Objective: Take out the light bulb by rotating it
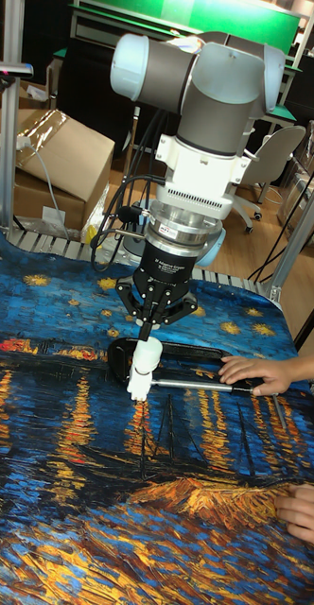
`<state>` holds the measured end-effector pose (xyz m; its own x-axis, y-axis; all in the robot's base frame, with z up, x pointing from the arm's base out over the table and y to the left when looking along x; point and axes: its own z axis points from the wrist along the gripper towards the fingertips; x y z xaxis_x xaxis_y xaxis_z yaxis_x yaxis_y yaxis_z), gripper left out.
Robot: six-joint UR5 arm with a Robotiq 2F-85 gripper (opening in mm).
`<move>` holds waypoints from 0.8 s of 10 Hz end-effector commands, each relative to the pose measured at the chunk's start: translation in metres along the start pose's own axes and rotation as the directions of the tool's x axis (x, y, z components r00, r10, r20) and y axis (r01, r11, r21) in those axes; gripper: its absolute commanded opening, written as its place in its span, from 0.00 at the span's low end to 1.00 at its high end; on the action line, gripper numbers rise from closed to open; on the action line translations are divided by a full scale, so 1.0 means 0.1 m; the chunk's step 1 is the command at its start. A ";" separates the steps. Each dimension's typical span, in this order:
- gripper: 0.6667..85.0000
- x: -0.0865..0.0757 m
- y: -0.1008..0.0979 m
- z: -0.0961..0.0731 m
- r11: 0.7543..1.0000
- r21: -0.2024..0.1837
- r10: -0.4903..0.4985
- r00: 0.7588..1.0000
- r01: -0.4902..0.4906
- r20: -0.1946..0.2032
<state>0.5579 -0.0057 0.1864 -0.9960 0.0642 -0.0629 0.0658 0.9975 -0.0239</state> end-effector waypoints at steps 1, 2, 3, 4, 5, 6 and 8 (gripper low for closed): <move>0.00 -0.01 0.03 -0.01 1.000 -0.012 0.003 1.000 -0.002 0.003; 0.00 -0.01 0.02 -0.01 1.000 -0.012 0.003 1.000 -0.002 0.003; 0.00 -0.01 0.02 -0.01 1.000 -0.013 0.003 1.000 -0.002 0.006; 0.00 -0.02 0.02 -0.01 1.000 -0.013 0.003 1.000 -0.002 0.007; 0.00 -0.02 0.02 0.00 1.000 -0.013 0.003 1.000 -0.002 0.007; 0.00 -0.02 0.02 0.00 1.000 -0.013 0.003 1.000 -0.002 0.007; 0.00 -0.02 0.02 0.00 1.000 -0.013 -0.001 1.000 0.001 0.007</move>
<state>0.5590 -0.0061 0.1859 -0.9958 0.0616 -0.0676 0.0633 0.9977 -0.0240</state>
